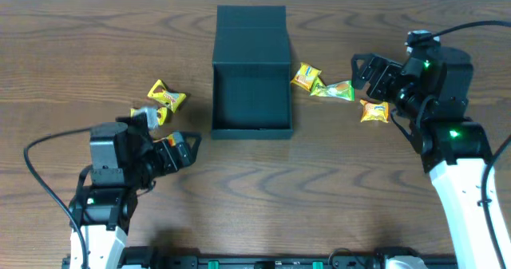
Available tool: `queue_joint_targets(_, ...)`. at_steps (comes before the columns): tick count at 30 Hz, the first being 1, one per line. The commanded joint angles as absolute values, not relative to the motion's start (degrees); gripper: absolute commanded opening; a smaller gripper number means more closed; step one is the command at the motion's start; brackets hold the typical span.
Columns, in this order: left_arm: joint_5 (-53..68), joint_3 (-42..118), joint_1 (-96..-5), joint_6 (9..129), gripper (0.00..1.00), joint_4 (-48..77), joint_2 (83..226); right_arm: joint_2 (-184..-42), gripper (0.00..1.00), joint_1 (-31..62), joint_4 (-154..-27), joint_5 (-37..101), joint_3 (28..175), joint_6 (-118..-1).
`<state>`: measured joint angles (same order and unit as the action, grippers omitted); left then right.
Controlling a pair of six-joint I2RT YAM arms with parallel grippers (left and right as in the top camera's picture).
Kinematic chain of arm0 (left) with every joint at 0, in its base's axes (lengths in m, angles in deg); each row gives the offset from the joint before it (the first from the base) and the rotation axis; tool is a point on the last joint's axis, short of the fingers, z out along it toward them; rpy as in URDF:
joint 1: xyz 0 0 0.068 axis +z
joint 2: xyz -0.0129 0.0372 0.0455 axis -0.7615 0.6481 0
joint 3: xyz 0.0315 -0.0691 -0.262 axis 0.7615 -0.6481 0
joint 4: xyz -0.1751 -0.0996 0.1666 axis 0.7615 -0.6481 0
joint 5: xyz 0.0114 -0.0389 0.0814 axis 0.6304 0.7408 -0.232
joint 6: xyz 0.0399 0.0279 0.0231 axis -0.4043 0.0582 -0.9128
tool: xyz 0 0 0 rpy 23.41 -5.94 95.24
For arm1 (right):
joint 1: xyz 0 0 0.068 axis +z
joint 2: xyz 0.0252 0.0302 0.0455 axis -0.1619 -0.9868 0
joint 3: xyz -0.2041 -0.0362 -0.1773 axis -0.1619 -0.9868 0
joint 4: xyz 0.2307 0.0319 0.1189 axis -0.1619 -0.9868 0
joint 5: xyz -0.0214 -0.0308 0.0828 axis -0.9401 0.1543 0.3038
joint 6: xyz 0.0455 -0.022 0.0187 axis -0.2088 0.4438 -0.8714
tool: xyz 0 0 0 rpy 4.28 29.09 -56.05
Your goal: Pack container
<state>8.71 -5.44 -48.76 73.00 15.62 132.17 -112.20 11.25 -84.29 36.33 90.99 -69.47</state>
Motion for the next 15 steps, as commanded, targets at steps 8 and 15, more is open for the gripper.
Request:
queue_joint_targets(8, -13.19, 18.89, -48.54, 69.9, 0.96, -1.65, 136.22, -111.74, 0.99, 10.88, -88.77, 40.05, 91.95, -65.73)
queue_joint_targets(15, -9.13, 22.32, -48.54, 68.63, 0.95, -7.07, 137.35, -114.8, 0.99, 10.82, -103.72, 28.94, 91.93, -54.37)
